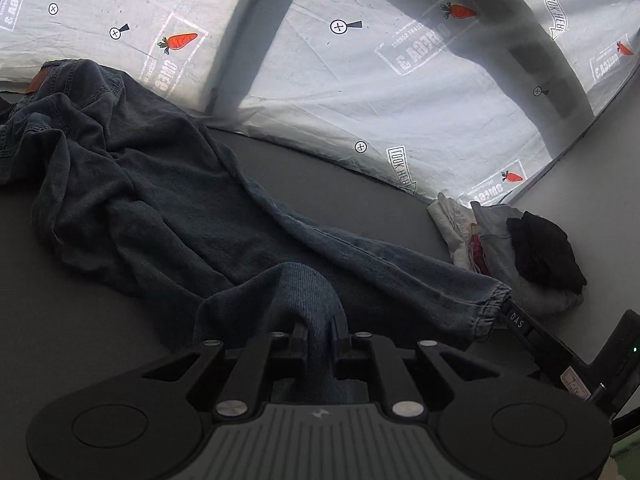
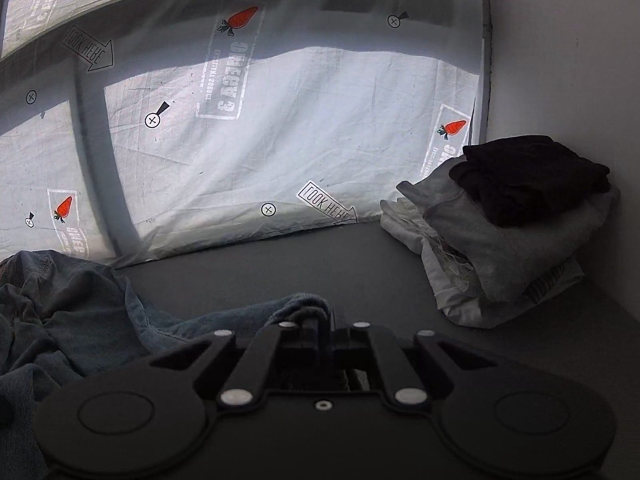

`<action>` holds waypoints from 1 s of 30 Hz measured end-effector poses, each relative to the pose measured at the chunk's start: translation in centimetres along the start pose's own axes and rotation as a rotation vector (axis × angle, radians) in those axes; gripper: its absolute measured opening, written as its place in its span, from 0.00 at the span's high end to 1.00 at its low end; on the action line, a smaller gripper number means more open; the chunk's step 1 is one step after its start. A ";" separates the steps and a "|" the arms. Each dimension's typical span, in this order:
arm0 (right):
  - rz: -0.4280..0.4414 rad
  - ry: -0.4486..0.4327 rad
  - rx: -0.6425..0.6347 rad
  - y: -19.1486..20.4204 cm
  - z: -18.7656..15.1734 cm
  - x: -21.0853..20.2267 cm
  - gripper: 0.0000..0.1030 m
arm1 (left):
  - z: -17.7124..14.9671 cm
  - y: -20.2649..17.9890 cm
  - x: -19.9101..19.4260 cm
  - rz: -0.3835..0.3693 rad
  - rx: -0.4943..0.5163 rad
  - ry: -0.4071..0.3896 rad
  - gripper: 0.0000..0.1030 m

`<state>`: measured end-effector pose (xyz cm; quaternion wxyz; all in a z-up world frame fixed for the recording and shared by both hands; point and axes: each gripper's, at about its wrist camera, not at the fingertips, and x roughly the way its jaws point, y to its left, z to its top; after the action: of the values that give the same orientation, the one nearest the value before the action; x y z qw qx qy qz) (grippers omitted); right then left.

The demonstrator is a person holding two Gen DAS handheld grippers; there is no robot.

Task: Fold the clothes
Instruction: 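Lift the jeans with both tools and pull them out across the table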

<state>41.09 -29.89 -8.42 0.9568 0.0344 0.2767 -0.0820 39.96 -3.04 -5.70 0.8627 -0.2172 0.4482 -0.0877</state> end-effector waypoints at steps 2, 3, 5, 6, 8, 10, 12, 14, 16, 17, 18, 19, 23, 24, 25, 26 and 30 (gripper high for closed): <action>0.003 0.075 0.005 0.2 -1.9 0.9 0.94 | -0.3 2.1 1.0 0.034 -0.046 0.040 0.79; 0.008 0.092 0.005 0.3 -2.7 1.1 0.91 | -0.4 2.9 1.3 0.056 -0.060 0.053 0.78; 0.015 0.112 0.011 0.7 -3.4 1.3 0.88 | -1.0 4.6 2.0 0.104 -0.089 0.090 0.75; 0.018 0.116 0.017 0.9 -3.4 1.4 0.86 | -1.2 5.5 2.3 0.123 -0.111 0.105 0.75; 0.023 0.124 0.029 1.2 -3.5 1.5 0.81 | -1.3 6.8 2.6 0.124 -0.155 0.122 0.73; 0.018 0.130 0.042 1.1 -3.4 1.4 0.79 | -1.4 7.7 2.6 0.122 -0.191 0.130 0.72; 0.014 0.137 0.056 1.0 -3.3 1.2 0.74 | -1.5 8.2 2.4 0.125 -0.207 0.128 0.72; 0.010 0.143 0.069 0.9 -3.2 1.1 0.73 | -1.8 8.2 1.9 0.122 -0.204 0.122 0.72; 0.005 0.149 0.073 0.9 -3.2 0.8 0.73 | -2.1 8.1 1.5 0.118 -0.201 0.117 0.72; 0.003 0.153 0.072 0.9 -3.1 0.5 0.72 | -2.3 8.0 1.3 0.117 -0.201 0.116 0.72; 0.001 0.156 0.070 0.9 -3.1 0.3 0.69 | -2.5 7.9 1.2 0.116 -0.202 0.116 0.72; 0.003 0.155 0.067 1.0 -3.2 0.0 0.64 | -2.6 7.8 1.0 0.114 -0.203 0.116 0.72; 0.014 0.151 0.056 1.2 -3.6 -1.2 0.58 | -3.6 7.2 -0.2 0.106 -0.189 0.101 0.67; 0.017 0.150 0.053 1.3 -3.6 -1.5 0.56 | -3.8 7.1 -0.5 0.107 -0.186 0.096 0.64; 0.020 0.149 0.050 1.3 -3.7 -1.8 0.53 | -4.1 7.0 -0.8 0.108 -0.182 0.090 0.58; 0.022 0.149 0.048 1.4 -3.8 -2.1 0.51 | -4.4 6.9 -1.2 0.109 -0.178 0.085 0.53; 0.033 0.145 0.036 1.6 -4.1 -3.3 0.44 | -5.3 7.3 -2.7 0.082 -0.203 0.052 0.47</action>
<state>36.49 -27.39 -10.14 0.9347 0.0623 0.3432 -0.0683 33.75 2.85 -9.69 0.8272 -0.2826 0.4855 -0.0118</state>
